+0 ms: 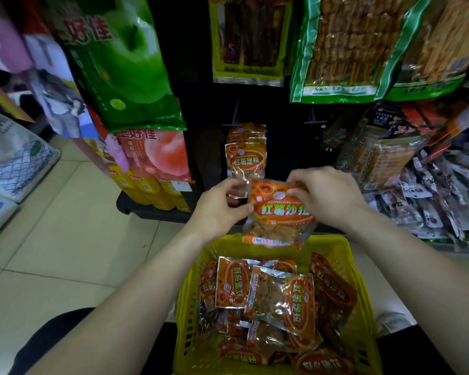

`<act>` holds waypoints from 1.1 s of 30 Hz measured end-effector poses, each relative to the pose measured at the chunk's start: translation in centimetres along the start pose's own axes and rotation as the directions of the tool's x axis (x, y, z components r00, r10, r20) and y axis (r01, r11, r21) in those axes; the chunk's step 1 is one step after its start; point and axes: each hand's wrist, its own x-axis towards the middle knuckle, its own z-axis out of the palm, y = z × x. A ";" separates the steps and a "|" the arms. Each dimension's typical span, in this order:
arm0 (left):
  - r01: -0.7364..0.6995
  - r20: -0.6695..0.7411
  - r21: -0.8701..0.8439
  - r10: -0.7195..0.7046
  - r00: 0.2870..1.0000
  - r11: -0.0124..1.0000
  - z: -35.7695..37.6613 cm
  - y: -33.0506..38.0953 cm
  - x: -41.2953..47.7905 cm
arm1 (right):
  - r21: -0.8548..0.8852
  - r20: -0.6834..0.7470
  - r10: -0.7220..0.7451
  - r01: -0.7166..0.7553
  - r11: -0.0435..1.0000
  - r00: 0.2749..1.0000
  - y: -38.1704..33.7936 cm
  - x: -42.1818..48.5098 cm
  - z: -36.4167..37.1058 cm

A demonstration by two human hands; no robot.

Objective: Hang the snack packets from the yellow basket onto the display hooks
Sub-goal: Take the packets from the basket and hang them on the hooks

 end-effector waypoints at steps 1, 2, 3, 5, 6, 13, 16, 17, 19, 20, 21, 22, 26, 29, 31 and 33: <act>0.037 -0.013 0.011 -0.037 0.999 0.999 -0.4 -0.6 0.1 | 0.005 -0.028 0.005 -0.005 1.000 1.000 0.0 0.7 -0.3; 0.077 -0.021 0.016 -0.077 0.997 0.997 -0.6 -1.3 0.1 | 0.004 -0.040 0.008 -0.008 1.000 0.999 0.1 1.5 -0.5; 0.116 -0.022 0.030 -0.116 0.993 0.993 -0.7 -2.0 0.1 | -0.004 -0.042 0.009 -0.009 1.000 0.999 0.2 2.5 -0.3; 0.173 0.014 0.099 -0.175 0.984 0.980 -0.3 -3.6 0.0 | -0.034 -0.035 0.011 -0.013 0.999 0.999 0.4 4.6 1.0; 0.191 0.043 0.143 -0.199 0.979 0.971 0.0 -4.4 0.1 | -0.049 -0.027 0.014 -0.016 0.999 1.000 0.6 5.7 2.1; 0.294 0.160 0.201 -0.327 0.931 0.935 4.8 -9.4 6.0 | -0.059 0.127 0.114 -0.107 0.992 0.985 2.0 13.0 12.2; 0.277 0.167 0.220 -0.316 0.934 0.935 7.7 -11.9 9.3 | -0.059 0.152 0.061 -0.053 0.997 0.986 2.3 16.4 15.5; 0.255 0.162 0.233 -0.296 0.941 0.938 8.6 -12.8 10.3 | -0.046 0.163 0.039 -0.032 0.998 0.986 2.3 17.5 16.3; 0.238 0.146 0.235 -0.276 0.950 0.942 10.0 -14.4 12.3 | -0.008 0.179 -0.003 0.005 1.000 0.984 2.5 19.6 17.6; 0.250 0.147 0.233 -0.288 0.946 0.940 10.5 -15.1 13.4 | 0.007 0.173 -0.017 0.016 1.000 0.985 2.5 20.7 18.2; 0.265 0.149 0.239 -0.305 0.941 0.934 10.8 -15.8 14.4 | 0.021 0.163 -0.024 0.021 1.000 0.986 2.5 21.7 18.7; 0.276 0.148 0.253 -0.319 0.936 0.927 11.1 -16.5 15.5 | 0.032 0.149 -0.030 0.025 0.999 0.988 2.5 22.6 19.2; 0.256 0.064 0.320 -0.290 0.955 0.912 11.6 -18.1 18.6 | 0.071 0.110 -0.029 0.021 0.997 0.994 2.8 25.7 20.4; 0.222 -0.002 0.349 -0.236 0.972 0.910 11.5 -18.7 19.8 | 0.060 0.080 -0.008 0.003 0.998 0.997 3.6 26.8 20.7; 0.208 0.013 0.340 -0.226 0.974 0.917 11.5 -18.8 19.9 | 0.094 0.084 0.006 -0.014 0.996 0.996 4.1 26.7 20.7; 0.214 0.052 0.344 -0.246 0.968 0.914 11.5 -18.7 19.3 | 0.086 0.103 -0.001 -0.008 0.996 0.995 4.4 26.1 20.7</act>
